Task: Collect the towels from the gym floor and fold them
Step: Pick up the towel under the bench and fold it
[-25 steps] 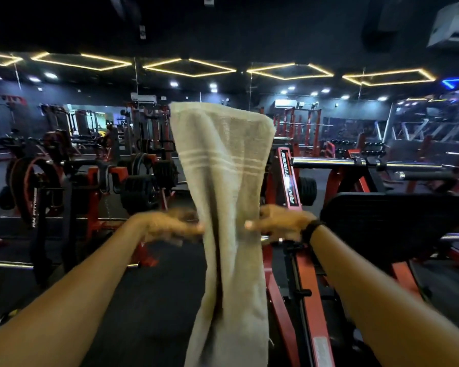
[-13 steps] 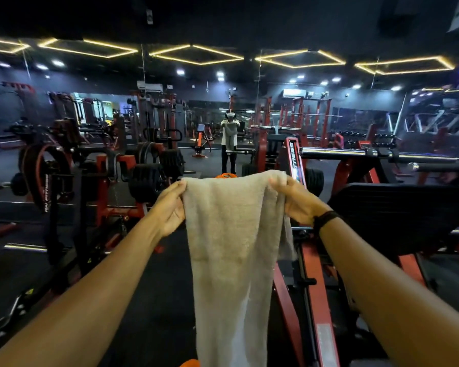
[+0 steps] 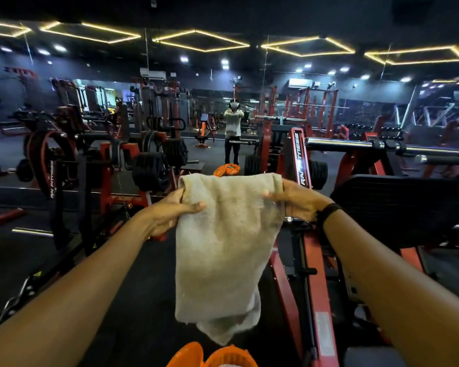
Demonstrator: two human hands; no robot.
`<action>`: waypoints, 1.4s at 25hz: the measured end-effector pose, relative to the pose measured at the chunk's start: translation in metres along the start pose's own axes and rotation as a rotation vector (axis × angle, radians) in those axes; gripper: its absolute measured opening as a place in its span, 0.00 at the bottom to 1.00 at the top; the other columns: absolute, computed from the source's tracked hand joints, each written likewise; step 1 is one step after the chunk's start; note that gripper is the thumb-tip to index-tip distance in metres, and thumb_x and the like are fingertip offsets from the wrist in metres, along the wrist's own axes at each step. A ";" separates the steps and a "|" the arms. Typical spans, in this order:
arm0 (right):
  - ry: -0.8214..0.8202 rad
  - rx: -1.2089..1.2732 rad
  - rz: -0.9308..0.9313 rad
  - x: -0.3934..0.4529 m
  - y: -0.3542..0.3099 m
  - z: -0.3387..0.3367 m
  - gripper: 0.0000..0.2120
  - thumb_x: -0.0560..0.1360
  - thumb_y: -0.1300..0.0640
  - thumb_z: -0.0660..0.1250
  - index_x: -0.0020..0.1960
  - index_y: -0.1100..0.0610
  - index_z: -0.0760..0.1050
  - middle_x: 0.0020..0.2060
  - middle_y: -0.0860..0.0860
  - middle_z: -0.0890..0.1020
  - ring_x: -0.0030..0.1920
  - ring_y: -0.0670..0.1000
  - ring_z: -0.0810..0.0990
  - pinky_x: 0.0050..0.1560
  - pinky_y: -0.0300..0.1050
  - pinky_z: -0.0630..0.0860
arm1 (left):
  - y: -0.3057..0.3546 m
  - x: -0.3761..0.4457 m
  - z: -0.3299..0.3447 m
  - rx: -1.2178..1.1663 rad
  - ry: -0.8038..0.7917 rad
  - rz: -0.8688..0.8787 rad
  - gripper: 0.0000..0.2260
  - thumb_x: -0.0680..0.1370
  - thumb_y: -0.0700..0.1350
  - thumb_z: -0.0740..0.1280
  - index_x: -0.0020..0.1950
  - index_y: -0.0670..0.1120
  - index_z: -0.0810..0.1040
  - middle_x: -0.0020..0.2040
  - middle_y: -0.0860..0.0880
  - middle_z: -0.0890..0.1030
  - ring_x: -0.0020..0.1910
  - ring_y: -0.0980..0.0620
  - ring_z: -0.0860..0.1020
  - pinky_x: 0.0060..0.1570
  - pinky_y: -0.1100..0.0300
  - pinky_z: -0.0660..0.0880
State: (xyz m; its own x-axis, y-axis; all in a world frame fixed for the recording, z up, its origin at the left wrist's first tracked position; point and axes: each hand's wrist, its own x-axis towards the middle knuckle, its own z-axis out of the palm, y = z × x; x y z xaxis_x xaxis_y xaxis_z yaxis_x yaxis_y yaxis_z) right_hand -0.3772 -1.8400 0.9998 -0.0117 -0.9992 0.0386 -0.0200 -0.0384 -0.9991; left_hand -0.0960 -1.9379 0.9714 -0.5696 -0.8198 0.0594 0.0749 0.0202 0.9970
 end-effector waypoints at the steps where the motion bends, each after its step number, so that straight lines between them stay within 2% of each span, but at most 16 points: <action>1: -0.014 0.006 -0.019 0.003 -0.002 0.001 0.24 0.70 0.64 0.70 0.65 0.59 0.73 0.58 0.57 0.80 0.57 0.56 0.80 0.49 0.48 0.82 | -0.001 0.001 -0.001 0.059 0.020 0.015 0.18 0.74 0.39 0.70 0.63 0.47 0.73 0.57 0.46 0.81 0.51 0.50 0.81 0.46 0.56 0.81; 3: -0.018 0.017 -0.060 0.008 -0.006 0.004 0.30 0.67 0.65 0.71 0.68 0.59 0.70 0.62 0.59 0.78 0.60 0.57 0.78 0.52 0.51 0.81 | 0.003 0.006 -0.004 0.063 0.210 0.073 0.15 0.75 0.40 0.70 0.61 0.42 0.76 0.57 0.40 0.81 0.48 0.48 0.81 0.48 0.54 0.81; 5: -0.002 -0.075 -0.015 0.011 -0.005 0.008 0.27 0.69 0.65 0.71 0.67 0.59 0.71 0.60 0.58 0.79 0.60 0.58 0.78 0.56 0.54 0.79 | 0.007 0.009 -0.011 0.100 0.357 0.063 0.13 0.74 0.43 0.71 0.56 0.40 0.79 0.53 0.40 0.82 0.48 0.46 0.81 0.52 0.50 0.79; 8: 0.160 -0.141 -0.071 0.011 -0.002 0.009 0.19 0.73 0.66 0.69 0.63 0.65 0.74 0.55 0.58 0.79 0.58 0.57 0.78 0.54 0.49 0.80 | 0.007 0.009 -0.022 0.050 0.247 0.062 0.15 0.73 0.40 0.72 0.59 0.41 0.78 0.51 0.45 0.83 0.51 0.47 0.81 0.50 0.52 0.79; 10: 0.139 -0.036 -0.110 0.008 -0.002 0.004 0.22 0.72 0.66 0.69 0.65 0.62 0.72 0.55 0.55 0.80 0.56 0.55 0.79 0.49 0.47 0.81 | 0.006 0.006 -0.020 0.184 0.161 0.089 0.17 0.73 0.38 0.72 0.61 0.45 0.76 0.51 0.48 0.82 0.49 0.52 0.81 0.42 0.59 0.79; 12: 0.087 -0.049 -0.095 0.008 -0.002 0.001 0.27 0.70 0.68 0.70 0.67 0.58 0.70 0.58 0.54 0.79 0.59 0.55 0.79 0.51 0.50 0.81 | 0.006 0.010 -0.018 0.261 0.318 0.167 0.13 0.73 0.39 0.72 0.58 0.43 0.78 0.48 0.48 0.82 0.44 0.53 0.80 0.39 0.62 0.77; 14: 0.212 -0.133 -0.113 0.013 -0.002 0.003 0.30 0.69 0.69 0.72 0.68 0.59 0.67 0.59 0.57 0.78 0.60 0.57 0.77 0.53 0.52 0.80 | 0.006 0.017 -0.019 0.226 0.490 0.201 0.12 0.73 0.43 0.73 0.54 0.41 0.78 0.48 0.45 0.81 0.46 0.48 0.80 0.43 0.57 0.78; 16: 0.362 -0.110 -0.134 0.017 0.001 0.004 0.36 0.68 0.69 0.73 0.70 0.59 0.61 0.59 0.60 0.76 0.59 0.58 0.77 0.55 0.54 0.78 | 0.007 0.024 -0.019 0.178 0.545 0.164 0.17 0.71 0.44 0.75 0.57 0.42 0.75 0.54 0.43 0.79 0.54 0.45 0.78 0.53 0.51 0.78; 18: 0.315 -0.033 -0.129 0.017 0.001 0.000 0.41 0.67 0.72 0.72 0.72 0.54 0.57 0.57 0.61 0.77 0.55 0.56 0.78 0.56 0.53 0.77 | 0.008 0.026 -0.017 0.123 0.422 0.128 0.26 0.69 0.40 0.76 0.62 0.45 0.69 0.56 0.43 0.77 0.55 0.46 0.78 0.51 0.53 0.78; 20: 0.236 -0.115 -0.134 0.014 0.002 -0.005 0.39 0.66 0.73 0.73 0.70 0.52 0.61 0.52 0.59 0.79 0.53 0.56 0.79 0.55 0.52 0.78 | 0.009 0.021 -0.015 0.217 0.275 0.149 0.31 0.66 0.37 0.78 0.64 0.47 0.69 0.55 0.46 0.77 0.52 0.51 0.78 0.44 0.60 0.77; 22: 0.290 -0.357 -0.187 0.017 0.007 -0.013 0.28 0.65 0.69 0.75 0.62 0.57 0.73 0.46 0.55 0.80 0.51 0.54 0.79 0.52 0.48 0.79 | 0.008 0.023 -0.019 0.448 0.293 0.220 0.27 0.64 0.40 0.80 0.60 0.46 0.75 0.53 0.48 0.79 0.50 0.52 0.79 0.42 0.62 0.77; 24: 0.361 -0.585 -0.253 0.019 0.013 -0.017 0.12 0.67 0.63 0.76 0.47 0.52 0.80 0.42 0.51 0.81 0.48 0.52 0.79 0.49 0.46 0.78 | 0.007 0.025 -0.021 0.637 0.348 0.287 0.18 0.64 0.46 0.80 0.52 0.45 0.81 0.49 0.49 0.82 0.47 0.51 0.80 0.45 0.57 0.79; 26: 0.402 -0.711 -0.266 0.023 0.018 -0.022 0.09 0.68 0.60 0.76 0.39 0.46 0.80 0.41 0.49 0.81 0.49 0.52 0.79 0.50 0.48 0.77 | 0.008 0.028 -0.020 0.726 0.344 0.290 0.15 0.66 0.49 0.79 0.48 0.45 0.83 0.45 0.49 0.83 0.45 0.51 0.81 0.46 0.54 0.79; 30: 0.437 -0.963 -0.258 0.027 0.022 -0.025 0.09 0.71 0.56 0.73 0.35 0.49 0.77 0.38 0.49 0.77 0.40 0.46 0.74 0.38 0.34 0.68 | 0.012 0.031 -0.016 1.045 0.335 0.261 0.14 0.68 0.56 0.75 0.43 0.46 0.82 0.41 0.49 0.81 0.42 0.51 0.78 0.38 0.58 0.72; 32: 0.397 -1.071 -0.238 0.028 0.026 -0.030 0.14 0.72 0.53 0.73 0.31 0.45 0.72 0.37 0.50 0.75 0.38 0.47 0.73 0.38 0.35 0.65 | 0.013 0.033 -0.018 1.111 0.235 0.170 0.15 0.70 0.57 0.73 0.43 0.45 0.81 0.42 0.47 0.80 0.41 0.51 0.77 0.36 0.59 0.71; 35: 0.059 -1.172 -0.022 0.020 0.030 -0.036 0.16 0.72 0.53 0.72 0.28 0.47 0.72 0.30 0.44 0.74 0.34 0.44 0.72 0.38 0.38 0.68 | 0.008 0.027 -0.015 1.183 -0.102 -0.182 0.14 0.73 0.55 0.71 0.44 0.44 0.80 0.42 0.47 0.80 0.41 0.53 0.78 0.37 0.62 0.74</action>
State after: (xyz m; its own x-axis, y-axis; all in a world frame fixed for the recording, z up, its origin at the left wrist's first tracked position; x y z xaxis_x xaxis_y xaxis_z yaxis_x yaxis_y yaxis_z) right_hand -0.4144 -1.8606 0.9713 -0.0456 -0.9951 0.0875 -0.9289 0.0100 -0.3702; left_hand -0.0987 -1.9687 0.9808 -0.5598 -0.8172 -0.1371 -0.7813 0.4655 0.4157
